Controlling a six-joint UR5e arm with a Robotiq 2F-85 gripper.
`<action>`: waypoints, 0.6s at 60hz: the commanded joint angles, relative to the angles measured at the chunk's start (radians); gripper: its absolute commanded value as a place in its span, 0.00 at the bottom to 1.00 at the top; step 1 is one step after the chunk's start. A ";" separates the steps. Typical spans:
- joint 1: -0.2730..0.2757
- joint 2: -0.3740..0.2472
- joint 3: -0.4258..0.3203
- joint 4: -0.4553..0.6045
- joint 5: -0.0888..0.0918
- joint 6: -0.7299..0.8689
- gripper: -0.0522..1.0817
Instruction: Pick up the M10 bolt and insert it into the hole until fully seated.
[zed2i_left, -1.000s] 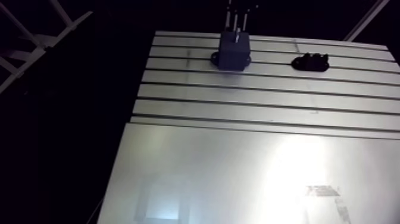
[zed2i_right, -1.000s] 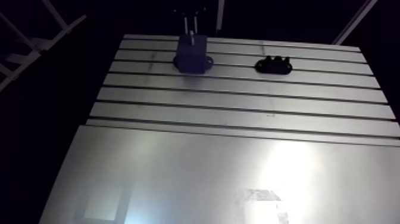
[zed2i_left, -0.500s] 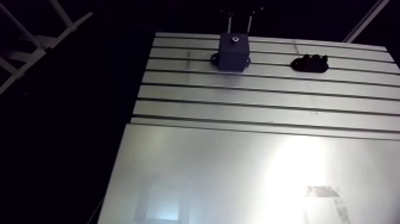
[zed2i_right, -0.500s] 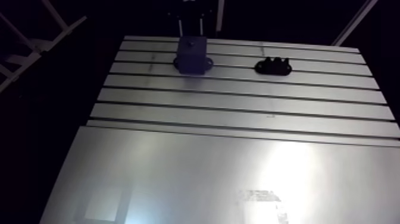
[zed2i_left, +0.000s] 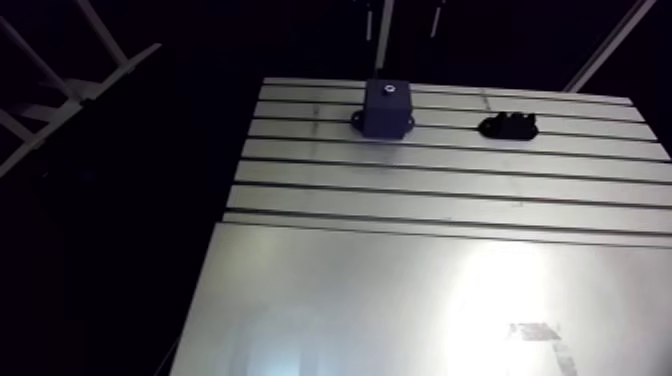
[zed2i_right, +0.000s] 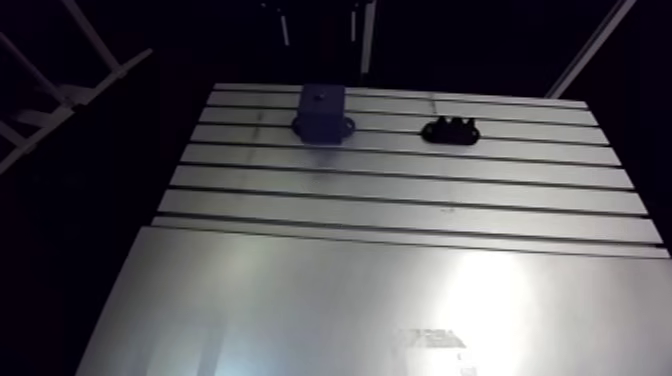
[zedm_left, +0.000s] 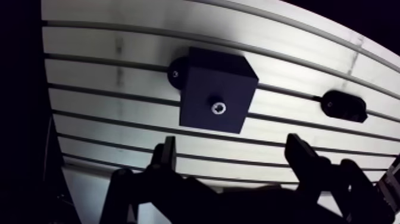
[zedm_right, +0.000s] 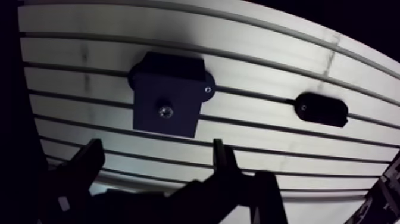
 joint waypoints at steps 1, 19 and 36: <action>-0.007 -0.119 -0.008 0.060 -0.002 0.014 0.05; -0.012 -0.334 0.108 0.118 0.002 0.012 0.05; -0.067 -0.423 0.178 0.085 0.005 0.015 0.05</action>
